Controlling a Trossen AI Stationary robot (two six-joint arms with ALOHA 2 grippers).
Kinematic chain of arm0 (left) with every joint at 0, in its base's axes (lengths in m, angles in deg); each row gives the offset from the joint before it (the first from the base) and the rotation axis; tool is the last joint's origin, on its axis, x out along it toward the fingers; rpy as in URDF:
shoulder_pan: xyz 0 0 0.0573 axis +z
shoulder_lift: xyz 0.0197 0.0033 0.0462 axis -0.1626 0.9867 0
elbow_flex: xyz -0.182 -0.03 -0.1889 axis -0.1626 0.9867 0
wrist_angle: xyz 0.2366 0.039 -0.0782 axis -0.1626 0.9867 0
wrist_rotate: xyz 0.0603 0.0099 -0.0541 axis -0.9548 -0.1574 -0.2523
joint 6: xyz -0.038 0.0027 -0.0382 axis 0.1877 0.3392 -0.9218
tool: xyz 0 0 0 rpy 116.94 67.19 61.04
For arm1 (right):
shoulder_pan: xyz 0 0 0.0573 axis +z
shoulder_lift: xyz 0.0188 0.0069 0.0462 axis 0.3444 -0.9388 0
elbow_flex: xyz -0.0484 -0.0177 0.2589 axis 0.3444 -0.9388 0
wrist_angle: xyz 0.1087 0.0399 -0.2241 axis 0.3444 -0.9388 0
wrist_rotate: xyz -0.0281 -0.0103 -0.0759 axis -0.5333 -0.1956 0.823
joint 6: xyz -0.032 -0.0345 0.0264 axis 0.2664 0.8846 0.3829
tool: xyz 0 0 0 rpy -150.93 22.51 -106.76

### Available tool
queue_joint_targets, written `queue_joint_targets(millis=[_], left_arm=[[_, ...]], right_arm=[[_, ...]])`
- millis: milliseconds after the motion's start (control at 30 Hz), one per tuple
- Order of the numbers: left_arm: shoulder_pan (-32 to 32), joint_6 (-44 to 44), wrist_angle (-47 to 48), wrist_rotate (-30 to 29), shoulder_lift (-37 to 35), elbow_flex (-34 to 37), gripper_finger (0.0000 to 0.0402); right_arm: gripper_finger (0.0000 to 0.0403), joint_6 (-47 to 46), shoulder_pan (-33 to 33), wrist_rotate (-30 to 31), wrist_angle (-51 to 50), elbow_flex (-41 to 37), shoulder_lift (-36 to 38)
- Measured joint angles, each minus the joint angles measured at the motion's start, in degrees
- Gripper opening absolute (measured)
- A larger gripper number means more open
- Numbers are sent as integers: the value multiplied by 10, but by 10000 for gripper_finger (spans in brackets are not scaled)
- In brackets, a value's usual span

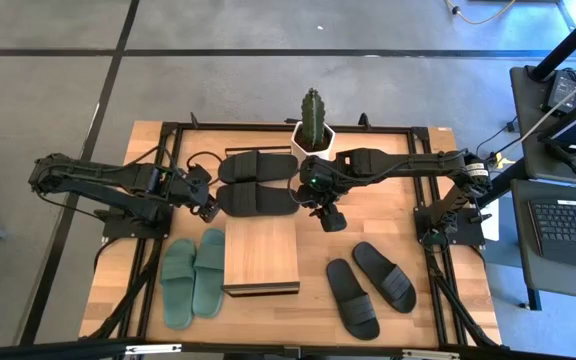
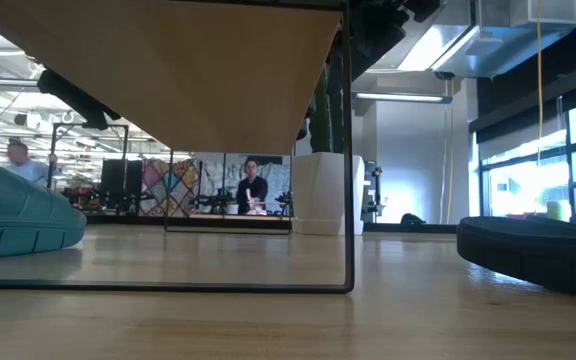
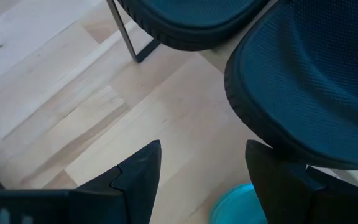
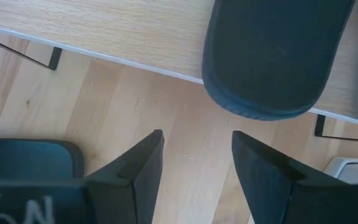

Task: Pick and place slides into the shelf
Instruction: Put the black slides on the shelf, then put the black slides under the shelf

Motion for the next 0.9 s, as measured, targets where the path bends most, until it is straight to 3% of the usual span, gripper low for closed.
queue_joint_targets(millis=[233, 367, 533, 900], left_arm=[[0, 0, 7, 2, 0, 0, 225], [0, -16, 56, -4, 0, 0, 225], [0, -51, 107, -46, 0, 0, 225], [0, -1, 109, -173, 0, 0, 225]], right_arm=[[191, -2, 0, 0, 0, 0, 0], [191, -2, 0, 0, 0, 0, 0], [191, 0, 0, 0, 0, 0, 0], [191, -4, 0, 0, 0, 0, 0]])
